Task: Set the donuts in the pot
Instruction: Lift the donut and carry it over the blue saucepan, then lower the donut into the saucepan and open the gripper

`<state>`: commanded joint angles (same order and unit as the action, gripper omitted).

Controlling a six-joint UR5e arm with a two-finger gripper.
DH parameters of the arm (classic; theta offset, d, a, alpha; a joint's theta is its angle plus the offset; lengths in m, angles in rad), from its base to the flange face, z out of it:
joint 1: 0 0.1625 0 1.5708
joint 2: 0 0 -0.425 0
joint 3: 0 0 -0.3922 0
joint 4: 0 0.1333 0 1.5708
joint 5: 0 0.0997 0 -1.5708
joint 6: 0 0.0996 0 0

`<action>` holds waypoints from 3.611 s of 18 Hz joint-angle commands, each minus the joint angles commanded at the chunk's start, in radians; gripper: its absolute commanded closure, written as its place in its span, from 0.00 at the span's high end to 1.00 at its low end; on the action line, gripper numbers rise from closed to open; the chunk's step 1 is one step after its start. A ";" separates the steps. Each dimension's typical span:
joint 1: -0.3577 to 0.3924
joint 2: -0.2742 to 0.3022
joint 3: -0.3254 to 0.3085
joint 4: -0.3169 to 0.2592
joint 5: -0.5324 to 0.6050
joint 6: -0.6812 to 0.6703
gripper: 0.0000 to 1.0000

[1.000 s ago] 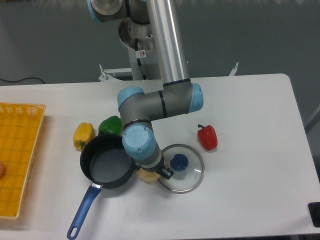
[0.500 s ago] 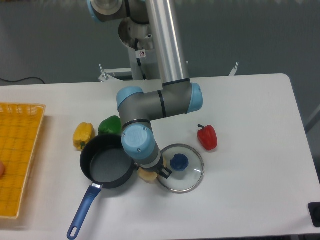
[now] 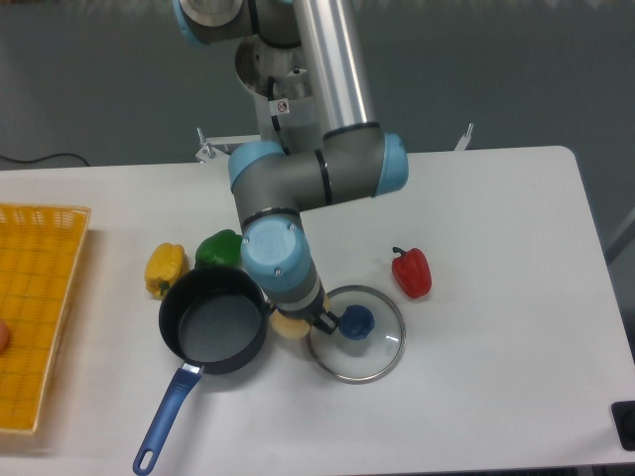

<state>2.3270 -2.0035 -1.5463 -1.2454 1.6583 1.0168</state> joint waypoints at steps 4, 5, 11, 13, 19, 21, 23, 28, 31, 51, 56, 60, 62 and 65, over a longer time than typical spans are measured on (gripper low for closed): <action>0.012 0.045 0.000 -0.035 -0.047 0.036 0.10; 0.011 0.048 0.002 -0.035 -0.066 0.033 0.10; -0.009 0.089 0.005 -0.037 -0.160 -0.053 0.10; -0.024 0.091 0.005 -0.037 -0.160 -0.064 0.10; -0.046 0.091 0.003 -0.032 -0.157 -0.141 0.10; -0.049 0.091 0.003 -0.032 -0.154 -0.156 0.10; -0.057 0.091 0.003 -0.031 -0.150 -0.167 0.10; -0.086 0.080 0.003 -0.026 -0.152 -0.225 0.10; -0.119 0.068 0.000 0.020 -0.149 -0.280 0.10; -0.190 0.020 -0.008 0.073 -0.058 -0.313 1.00; -0.192 0.019 -0.008 0.073 -0.058 -0.319 1.00; -0.196 0.019 -0.008 0.073 -0.058 -0.322 1.00; -0.204 0.017 -0.011 0.073 -0.058 -0.328 1.00; -0.207 0.017 -0.018 0.080 -0.057 -0.328 1.00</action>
<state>2.1200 -1.9865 -1.5646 -1.1658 1.6015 0.6888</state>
